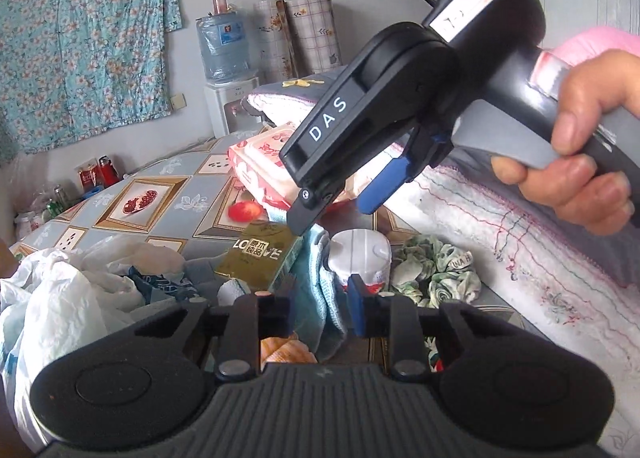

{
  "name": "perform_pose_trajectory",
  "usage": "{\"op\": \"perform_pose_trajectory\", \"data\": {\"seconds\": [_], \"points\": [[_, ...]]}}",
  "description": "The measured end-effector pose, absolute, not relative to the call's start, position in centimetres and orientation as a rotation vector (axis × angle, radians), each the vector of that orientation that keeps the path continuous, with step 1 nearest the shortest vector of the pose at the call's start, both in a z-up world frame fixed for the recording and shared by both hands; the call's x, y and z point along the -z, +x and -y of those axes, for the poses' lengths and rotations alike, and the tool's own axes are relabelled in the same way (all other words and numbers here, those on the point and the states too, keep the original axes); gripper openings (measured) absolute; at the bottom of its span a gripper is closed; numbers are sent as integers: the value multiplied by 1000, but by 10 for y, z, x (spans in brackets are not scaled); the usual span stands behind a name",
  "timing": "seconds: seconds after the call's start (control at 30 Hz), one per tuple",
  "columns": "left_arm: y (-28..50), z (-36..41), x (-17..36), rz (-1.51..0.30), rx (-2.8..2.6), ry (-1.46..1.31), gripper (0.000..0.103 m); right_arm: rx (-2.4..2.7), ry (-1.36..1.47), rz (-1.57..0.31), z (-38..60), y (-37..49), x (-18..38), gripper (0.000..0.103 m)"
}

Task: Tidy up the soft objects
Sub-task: 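Close the right gripper on the light-blue towel, then lift the light-blue towel up with the right gripper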

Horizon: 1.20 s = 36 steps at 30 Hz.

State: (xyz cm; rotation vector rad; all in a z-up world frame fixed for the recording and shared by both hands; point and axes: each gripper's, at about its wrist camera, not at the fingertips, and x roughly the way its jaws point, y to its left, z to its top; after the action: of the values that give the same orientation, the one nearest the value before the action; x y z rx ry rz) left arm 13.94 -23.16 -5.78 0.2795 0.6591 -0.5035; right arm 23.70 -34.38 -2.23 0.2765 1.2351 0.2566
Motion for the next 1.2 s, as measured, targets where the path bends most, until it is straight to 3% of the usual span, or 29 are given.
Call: {"op": "perform_pose_trajectory", "data": {"seconds": [0.3, 0.63, 0.73, 0.8, 0.9, 1.2], "points": [[166, 241, 80, -765, 531, 267, 24, -257, 351, -1355, 358, 263, 63, 57], [181, 231, 86, -800, 498, 202, 13, -292, 457, -1420, 355, 277, 91, 45], [184, 230, 85, -798, 489, 188, 9, -309, 484, -1429, 353, 280, 94, 28], [187, 226, 83, -800, 478, 161, 7, -310, 471, -1420, 350, 280, 92, 16], [187, 218, 76, -785, 460, 107, 7, -309, 458, -1385, 348, 281, 80, 7], [174, 192, 32, -668, 449, -42, 6, -328, 390, -1216, 328, 282, 6, 6]]}}
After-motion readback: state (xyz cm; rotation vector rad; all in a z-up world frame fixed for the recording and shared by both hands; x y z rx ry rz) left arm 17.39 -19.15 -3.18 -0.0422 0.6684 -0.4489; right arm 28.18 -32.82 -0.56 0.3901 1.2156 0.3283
